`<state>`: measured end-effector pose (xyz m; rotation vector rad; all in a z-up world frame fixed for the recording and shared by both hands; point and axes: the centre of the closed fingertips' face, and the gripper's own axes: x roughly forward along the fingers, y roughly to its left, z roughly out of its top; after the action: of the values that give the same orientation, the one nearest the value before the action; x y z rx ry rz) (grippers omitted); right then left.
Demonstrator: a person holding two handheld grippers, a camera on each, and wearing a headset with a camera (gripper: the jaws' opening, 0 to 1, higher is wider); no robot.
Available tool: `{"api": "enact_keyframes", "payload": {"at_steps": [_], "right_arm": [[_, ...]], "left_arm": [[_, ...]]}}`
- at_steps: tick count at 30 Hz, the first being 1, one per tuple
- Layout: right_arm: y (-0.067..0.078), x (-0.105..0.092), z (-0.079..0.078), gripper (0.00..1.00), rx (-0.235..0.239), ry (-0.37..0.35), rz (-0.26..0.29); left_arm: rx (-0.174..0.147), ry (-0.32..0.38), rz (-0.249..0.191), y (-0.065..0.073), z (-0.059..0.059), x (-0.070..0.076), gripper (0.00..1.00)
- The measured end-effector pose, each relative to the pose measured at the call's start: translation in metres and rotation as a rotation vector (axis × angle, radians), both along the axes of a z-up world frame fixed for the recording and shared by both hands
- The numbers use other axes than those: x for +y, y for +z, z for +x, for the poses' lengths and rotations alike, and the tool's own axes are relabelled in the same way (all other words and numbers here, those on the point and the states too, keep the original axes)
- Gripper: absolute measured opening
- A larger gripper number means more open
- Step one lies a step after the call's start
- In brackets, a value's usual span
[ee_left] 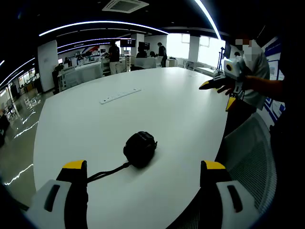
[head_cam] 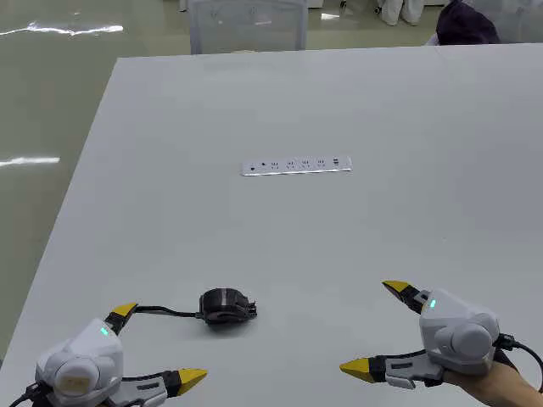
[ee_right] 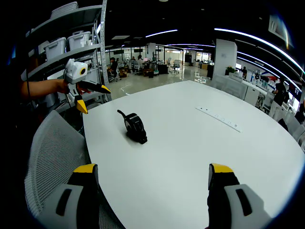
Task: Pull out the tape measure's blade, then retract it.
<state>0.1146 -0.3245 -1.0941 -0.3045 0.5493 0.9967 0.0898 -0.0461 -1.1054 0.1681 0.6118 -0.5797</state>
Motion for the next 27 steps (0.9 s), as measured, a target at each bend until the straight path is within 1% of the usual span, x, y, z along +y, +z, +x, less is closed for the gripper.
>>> {"api": "enact_keyframes", "payload": {"at_steps": [14, 27], "right_arm": [[0.0003, -0.0025, -0.0008, 0.96, 0.000, -0.002, -0.002], [-0.0005, -0.0042, -0.0001, 0.94, 0.005, 0.012, -0.006]], "left_arm": [[0.001, -0.014, 0.004, 0.0014, -0.0004, -0.0032, 0.98], [0.007, -0.034, 0.019, -0.0004, 0.0025, -0.0053, 0.97]]}}
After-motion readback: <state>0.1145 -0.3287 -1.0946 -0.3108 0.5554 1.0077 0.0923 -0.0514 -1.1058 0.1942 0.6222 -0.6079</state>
